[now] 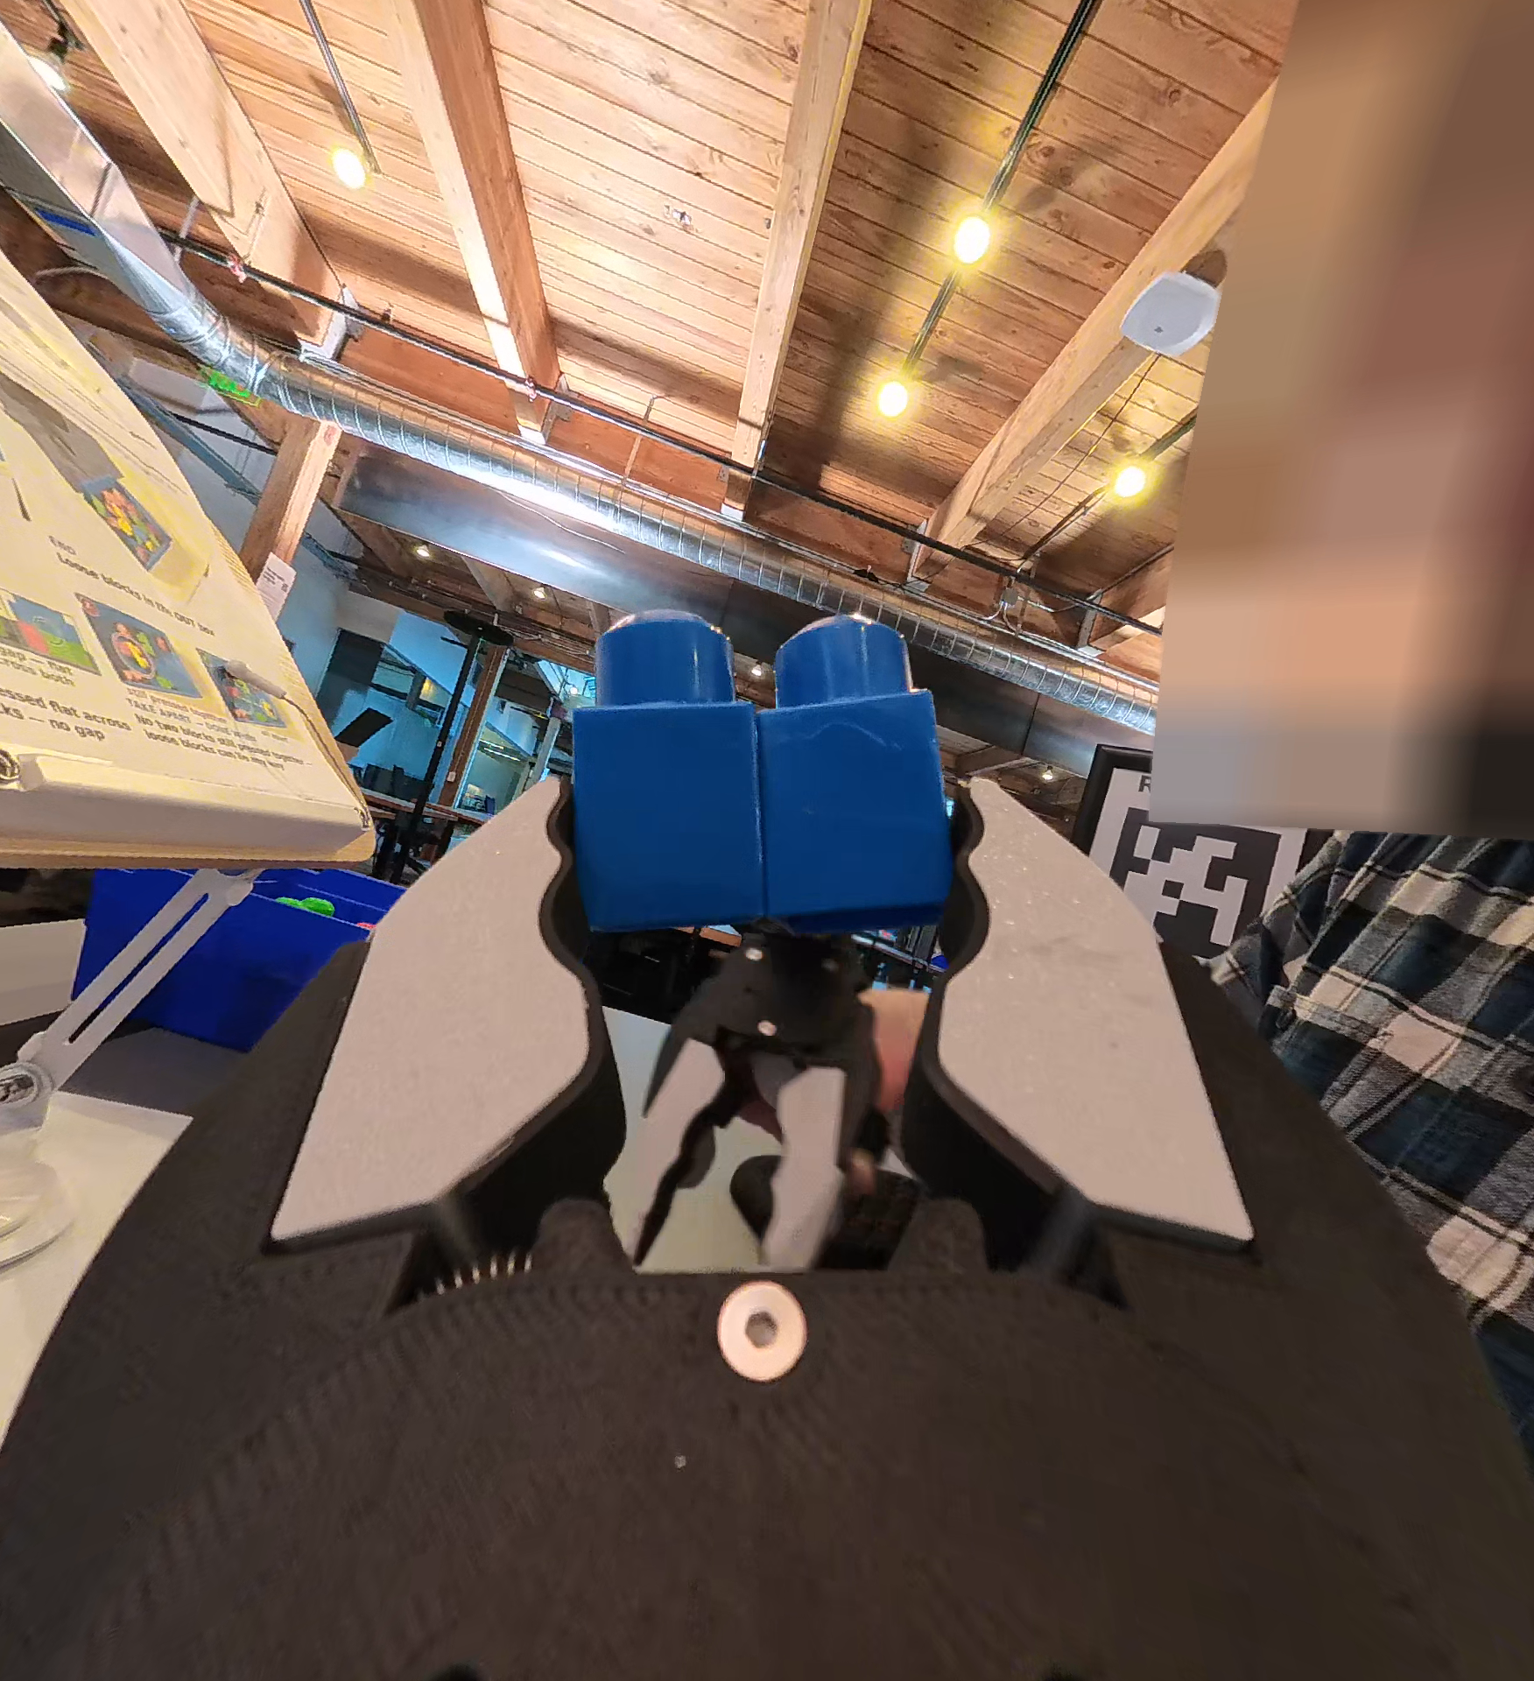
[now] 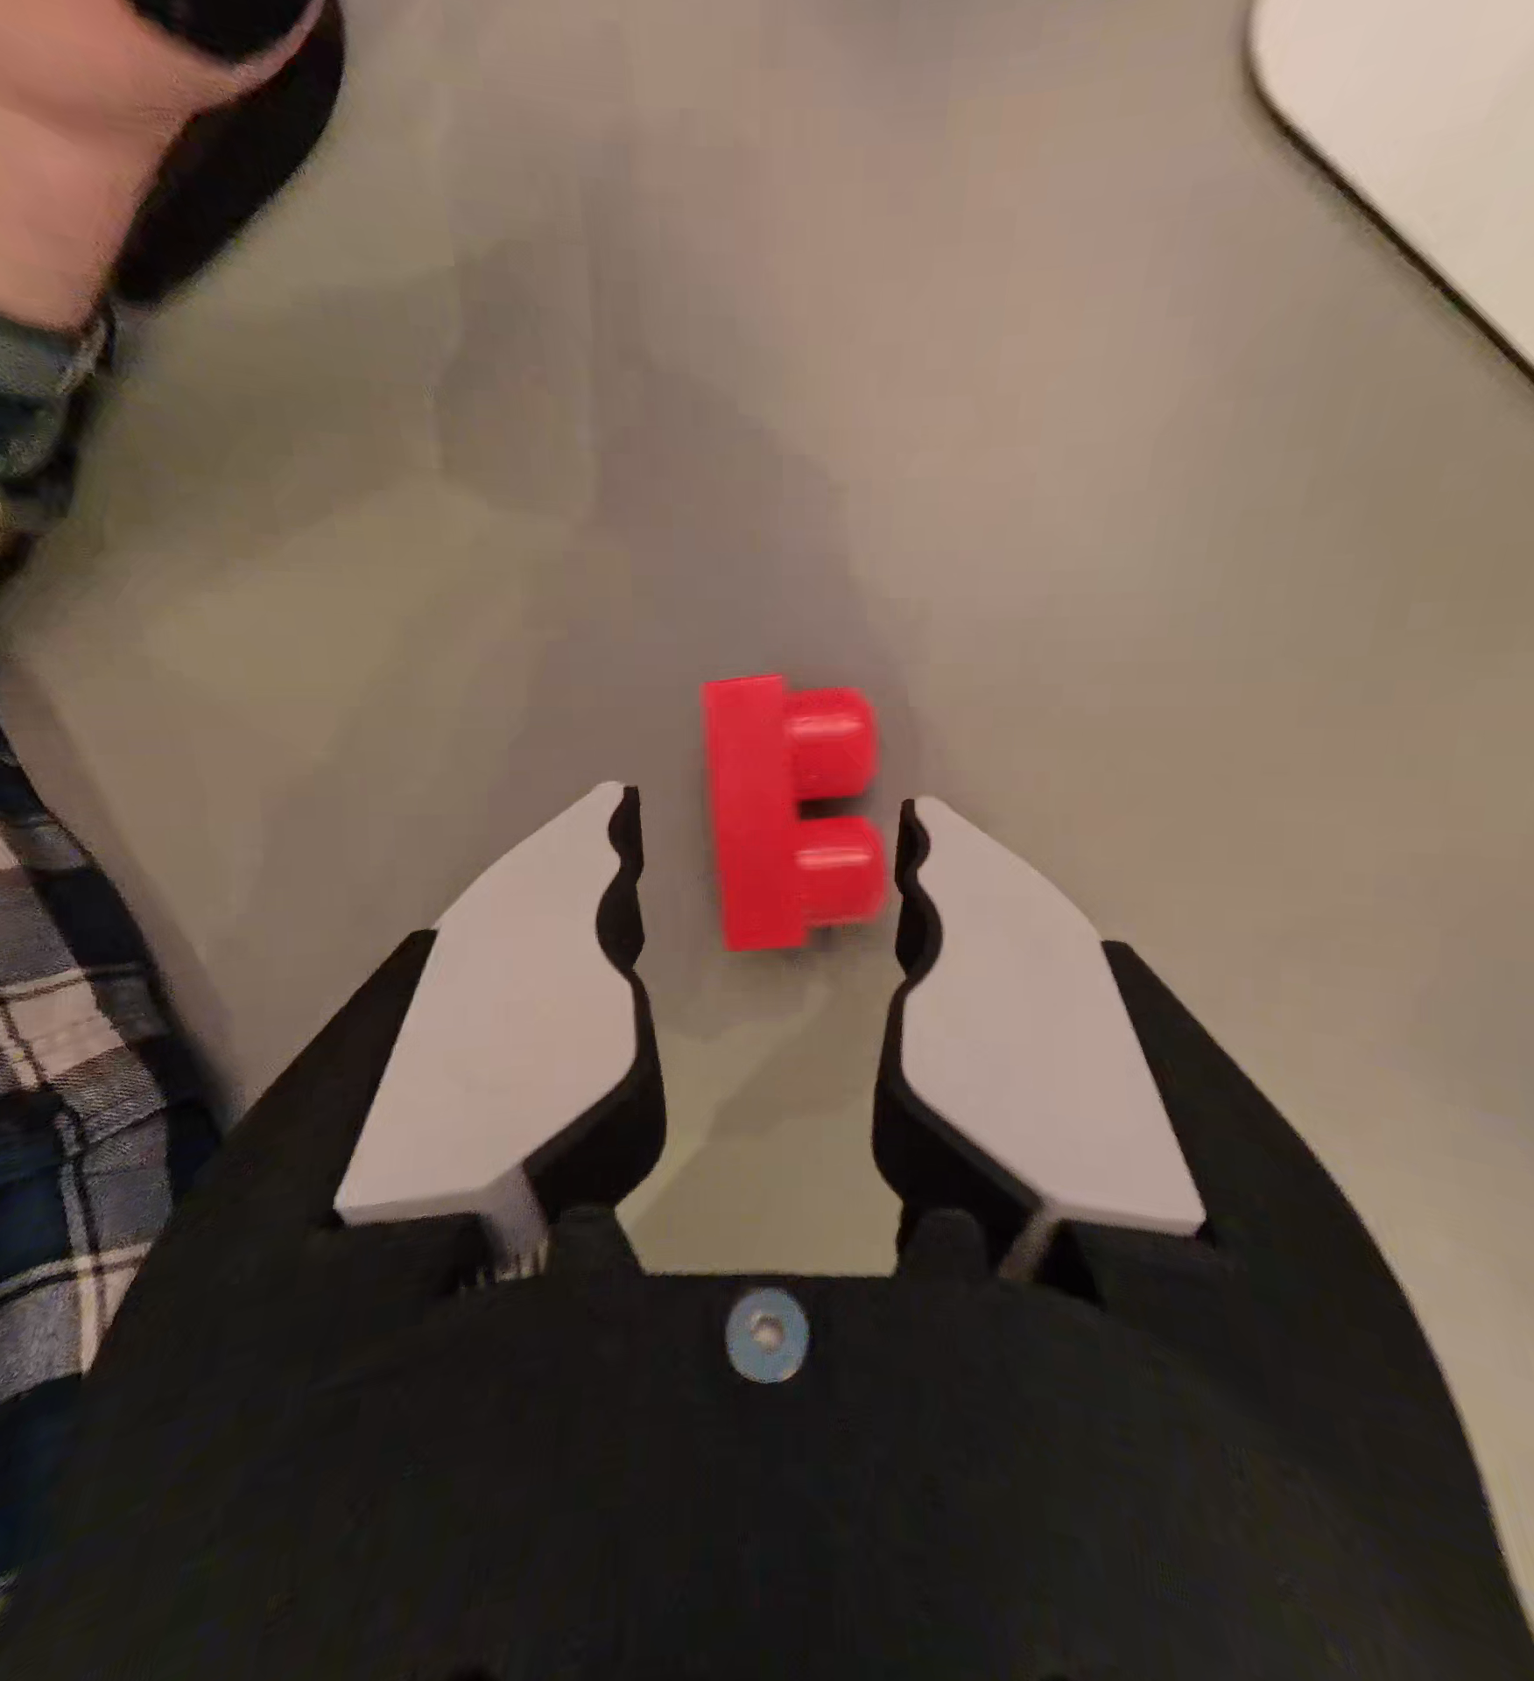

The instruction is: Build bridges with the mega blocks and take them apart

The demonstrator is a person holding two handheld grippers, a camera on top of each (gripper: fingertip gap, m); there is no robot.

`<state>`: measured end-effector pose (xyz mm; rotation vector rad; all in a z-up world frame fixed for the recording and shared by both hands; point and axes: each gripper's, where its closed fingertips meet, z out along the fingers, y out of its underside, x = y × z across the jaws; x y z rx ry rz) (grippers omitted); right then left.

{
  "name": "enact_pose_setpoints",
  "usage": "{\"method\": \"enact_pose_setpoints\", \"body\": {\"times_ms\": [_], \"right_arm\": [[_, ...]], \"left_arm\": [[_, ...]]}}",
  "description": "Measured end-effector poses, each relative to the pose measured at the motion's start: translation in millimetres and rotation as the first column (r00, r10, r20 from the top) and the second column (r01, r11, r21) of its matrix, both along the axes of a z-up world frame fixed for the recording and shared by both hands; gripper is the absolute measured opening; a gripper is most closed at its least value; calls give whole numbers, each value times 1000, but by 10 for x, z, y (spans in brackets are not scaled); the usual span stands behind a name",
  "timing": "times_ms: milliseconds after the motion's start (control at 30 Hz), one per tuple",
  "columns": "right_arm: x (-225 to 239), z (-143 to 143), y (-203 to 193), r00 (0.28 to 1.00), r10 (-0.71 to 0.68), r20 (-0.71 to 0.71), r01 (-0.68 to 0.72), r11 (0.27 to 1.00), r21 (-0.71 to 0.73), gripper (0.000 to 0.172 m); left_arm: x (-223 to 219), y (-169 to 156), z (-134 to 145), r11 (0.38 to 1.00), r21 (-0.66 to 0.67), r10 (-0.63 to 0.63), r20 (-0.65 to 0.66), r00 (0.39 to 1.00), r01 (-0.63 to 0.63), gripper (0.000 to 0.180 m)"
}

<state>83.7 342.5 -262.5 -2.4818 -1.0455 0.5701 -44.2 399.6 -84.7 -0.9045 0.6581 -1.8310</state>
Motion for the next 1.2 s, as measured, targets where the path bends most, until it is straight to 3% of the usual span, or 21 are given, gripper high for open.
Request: {"method": "enact_pose_setpoints", "body": {"times_ms": [167,233,267,533,667,800,867,900,967,1100,1200], "right_arm": [[156,-159,102,995,14,-97,-39,965,-260,53],[143,-295,75,997,39,-66,-56,953,-296,61],[88,-300,42,995,49,-86,-73,947,-312,56],[-155,-263,-135,983,185,12,-180,968,-173,59],[-240,-224,-195,978,204,47,-197,973,-118,45],[-311,-259,-300,972,235,-29,-236,956,-176,72],[-316,-288,-339,971,229,-60,-237,947,-218,95],[-342,-279,-352,975,205,-88,-221,945,-242,98],[-382,-289,-332,985,148,-95,-167,952,-257,88],[-438,-341,-332,991,89,-100,-113,955,-273,49],[-452,-345,-333,990,62,-126,-94,960,-263,48]], "left_arm": [[10,7,-15,1000,-3,-3,-3,1000,3,76],[10,6,-15,1000,-2,-4,-3,1000,4,76],[16,11,-23,1000,-1,-2,-8,1000,2,76],[65,4,-42,1000,4,-9,-24,1000,9,76],[69,-14,-28,1000,13,-8,-25,1000,9,76],[60,-33,-5,1000,20,-9,-22,1000,9,76],[57,-49,7,1000,26,-10,-21,1000,11,76],[55,-52,10,1000,29,-9,-21,1000,9,76],[52,-49,12,1000,30,-6,-22,1000,6,76],[52,-43,11,1000,28,-7,-21,1000,7,76],[55,-48,10,1000,27,-10,-20,1000,11,76]]}}
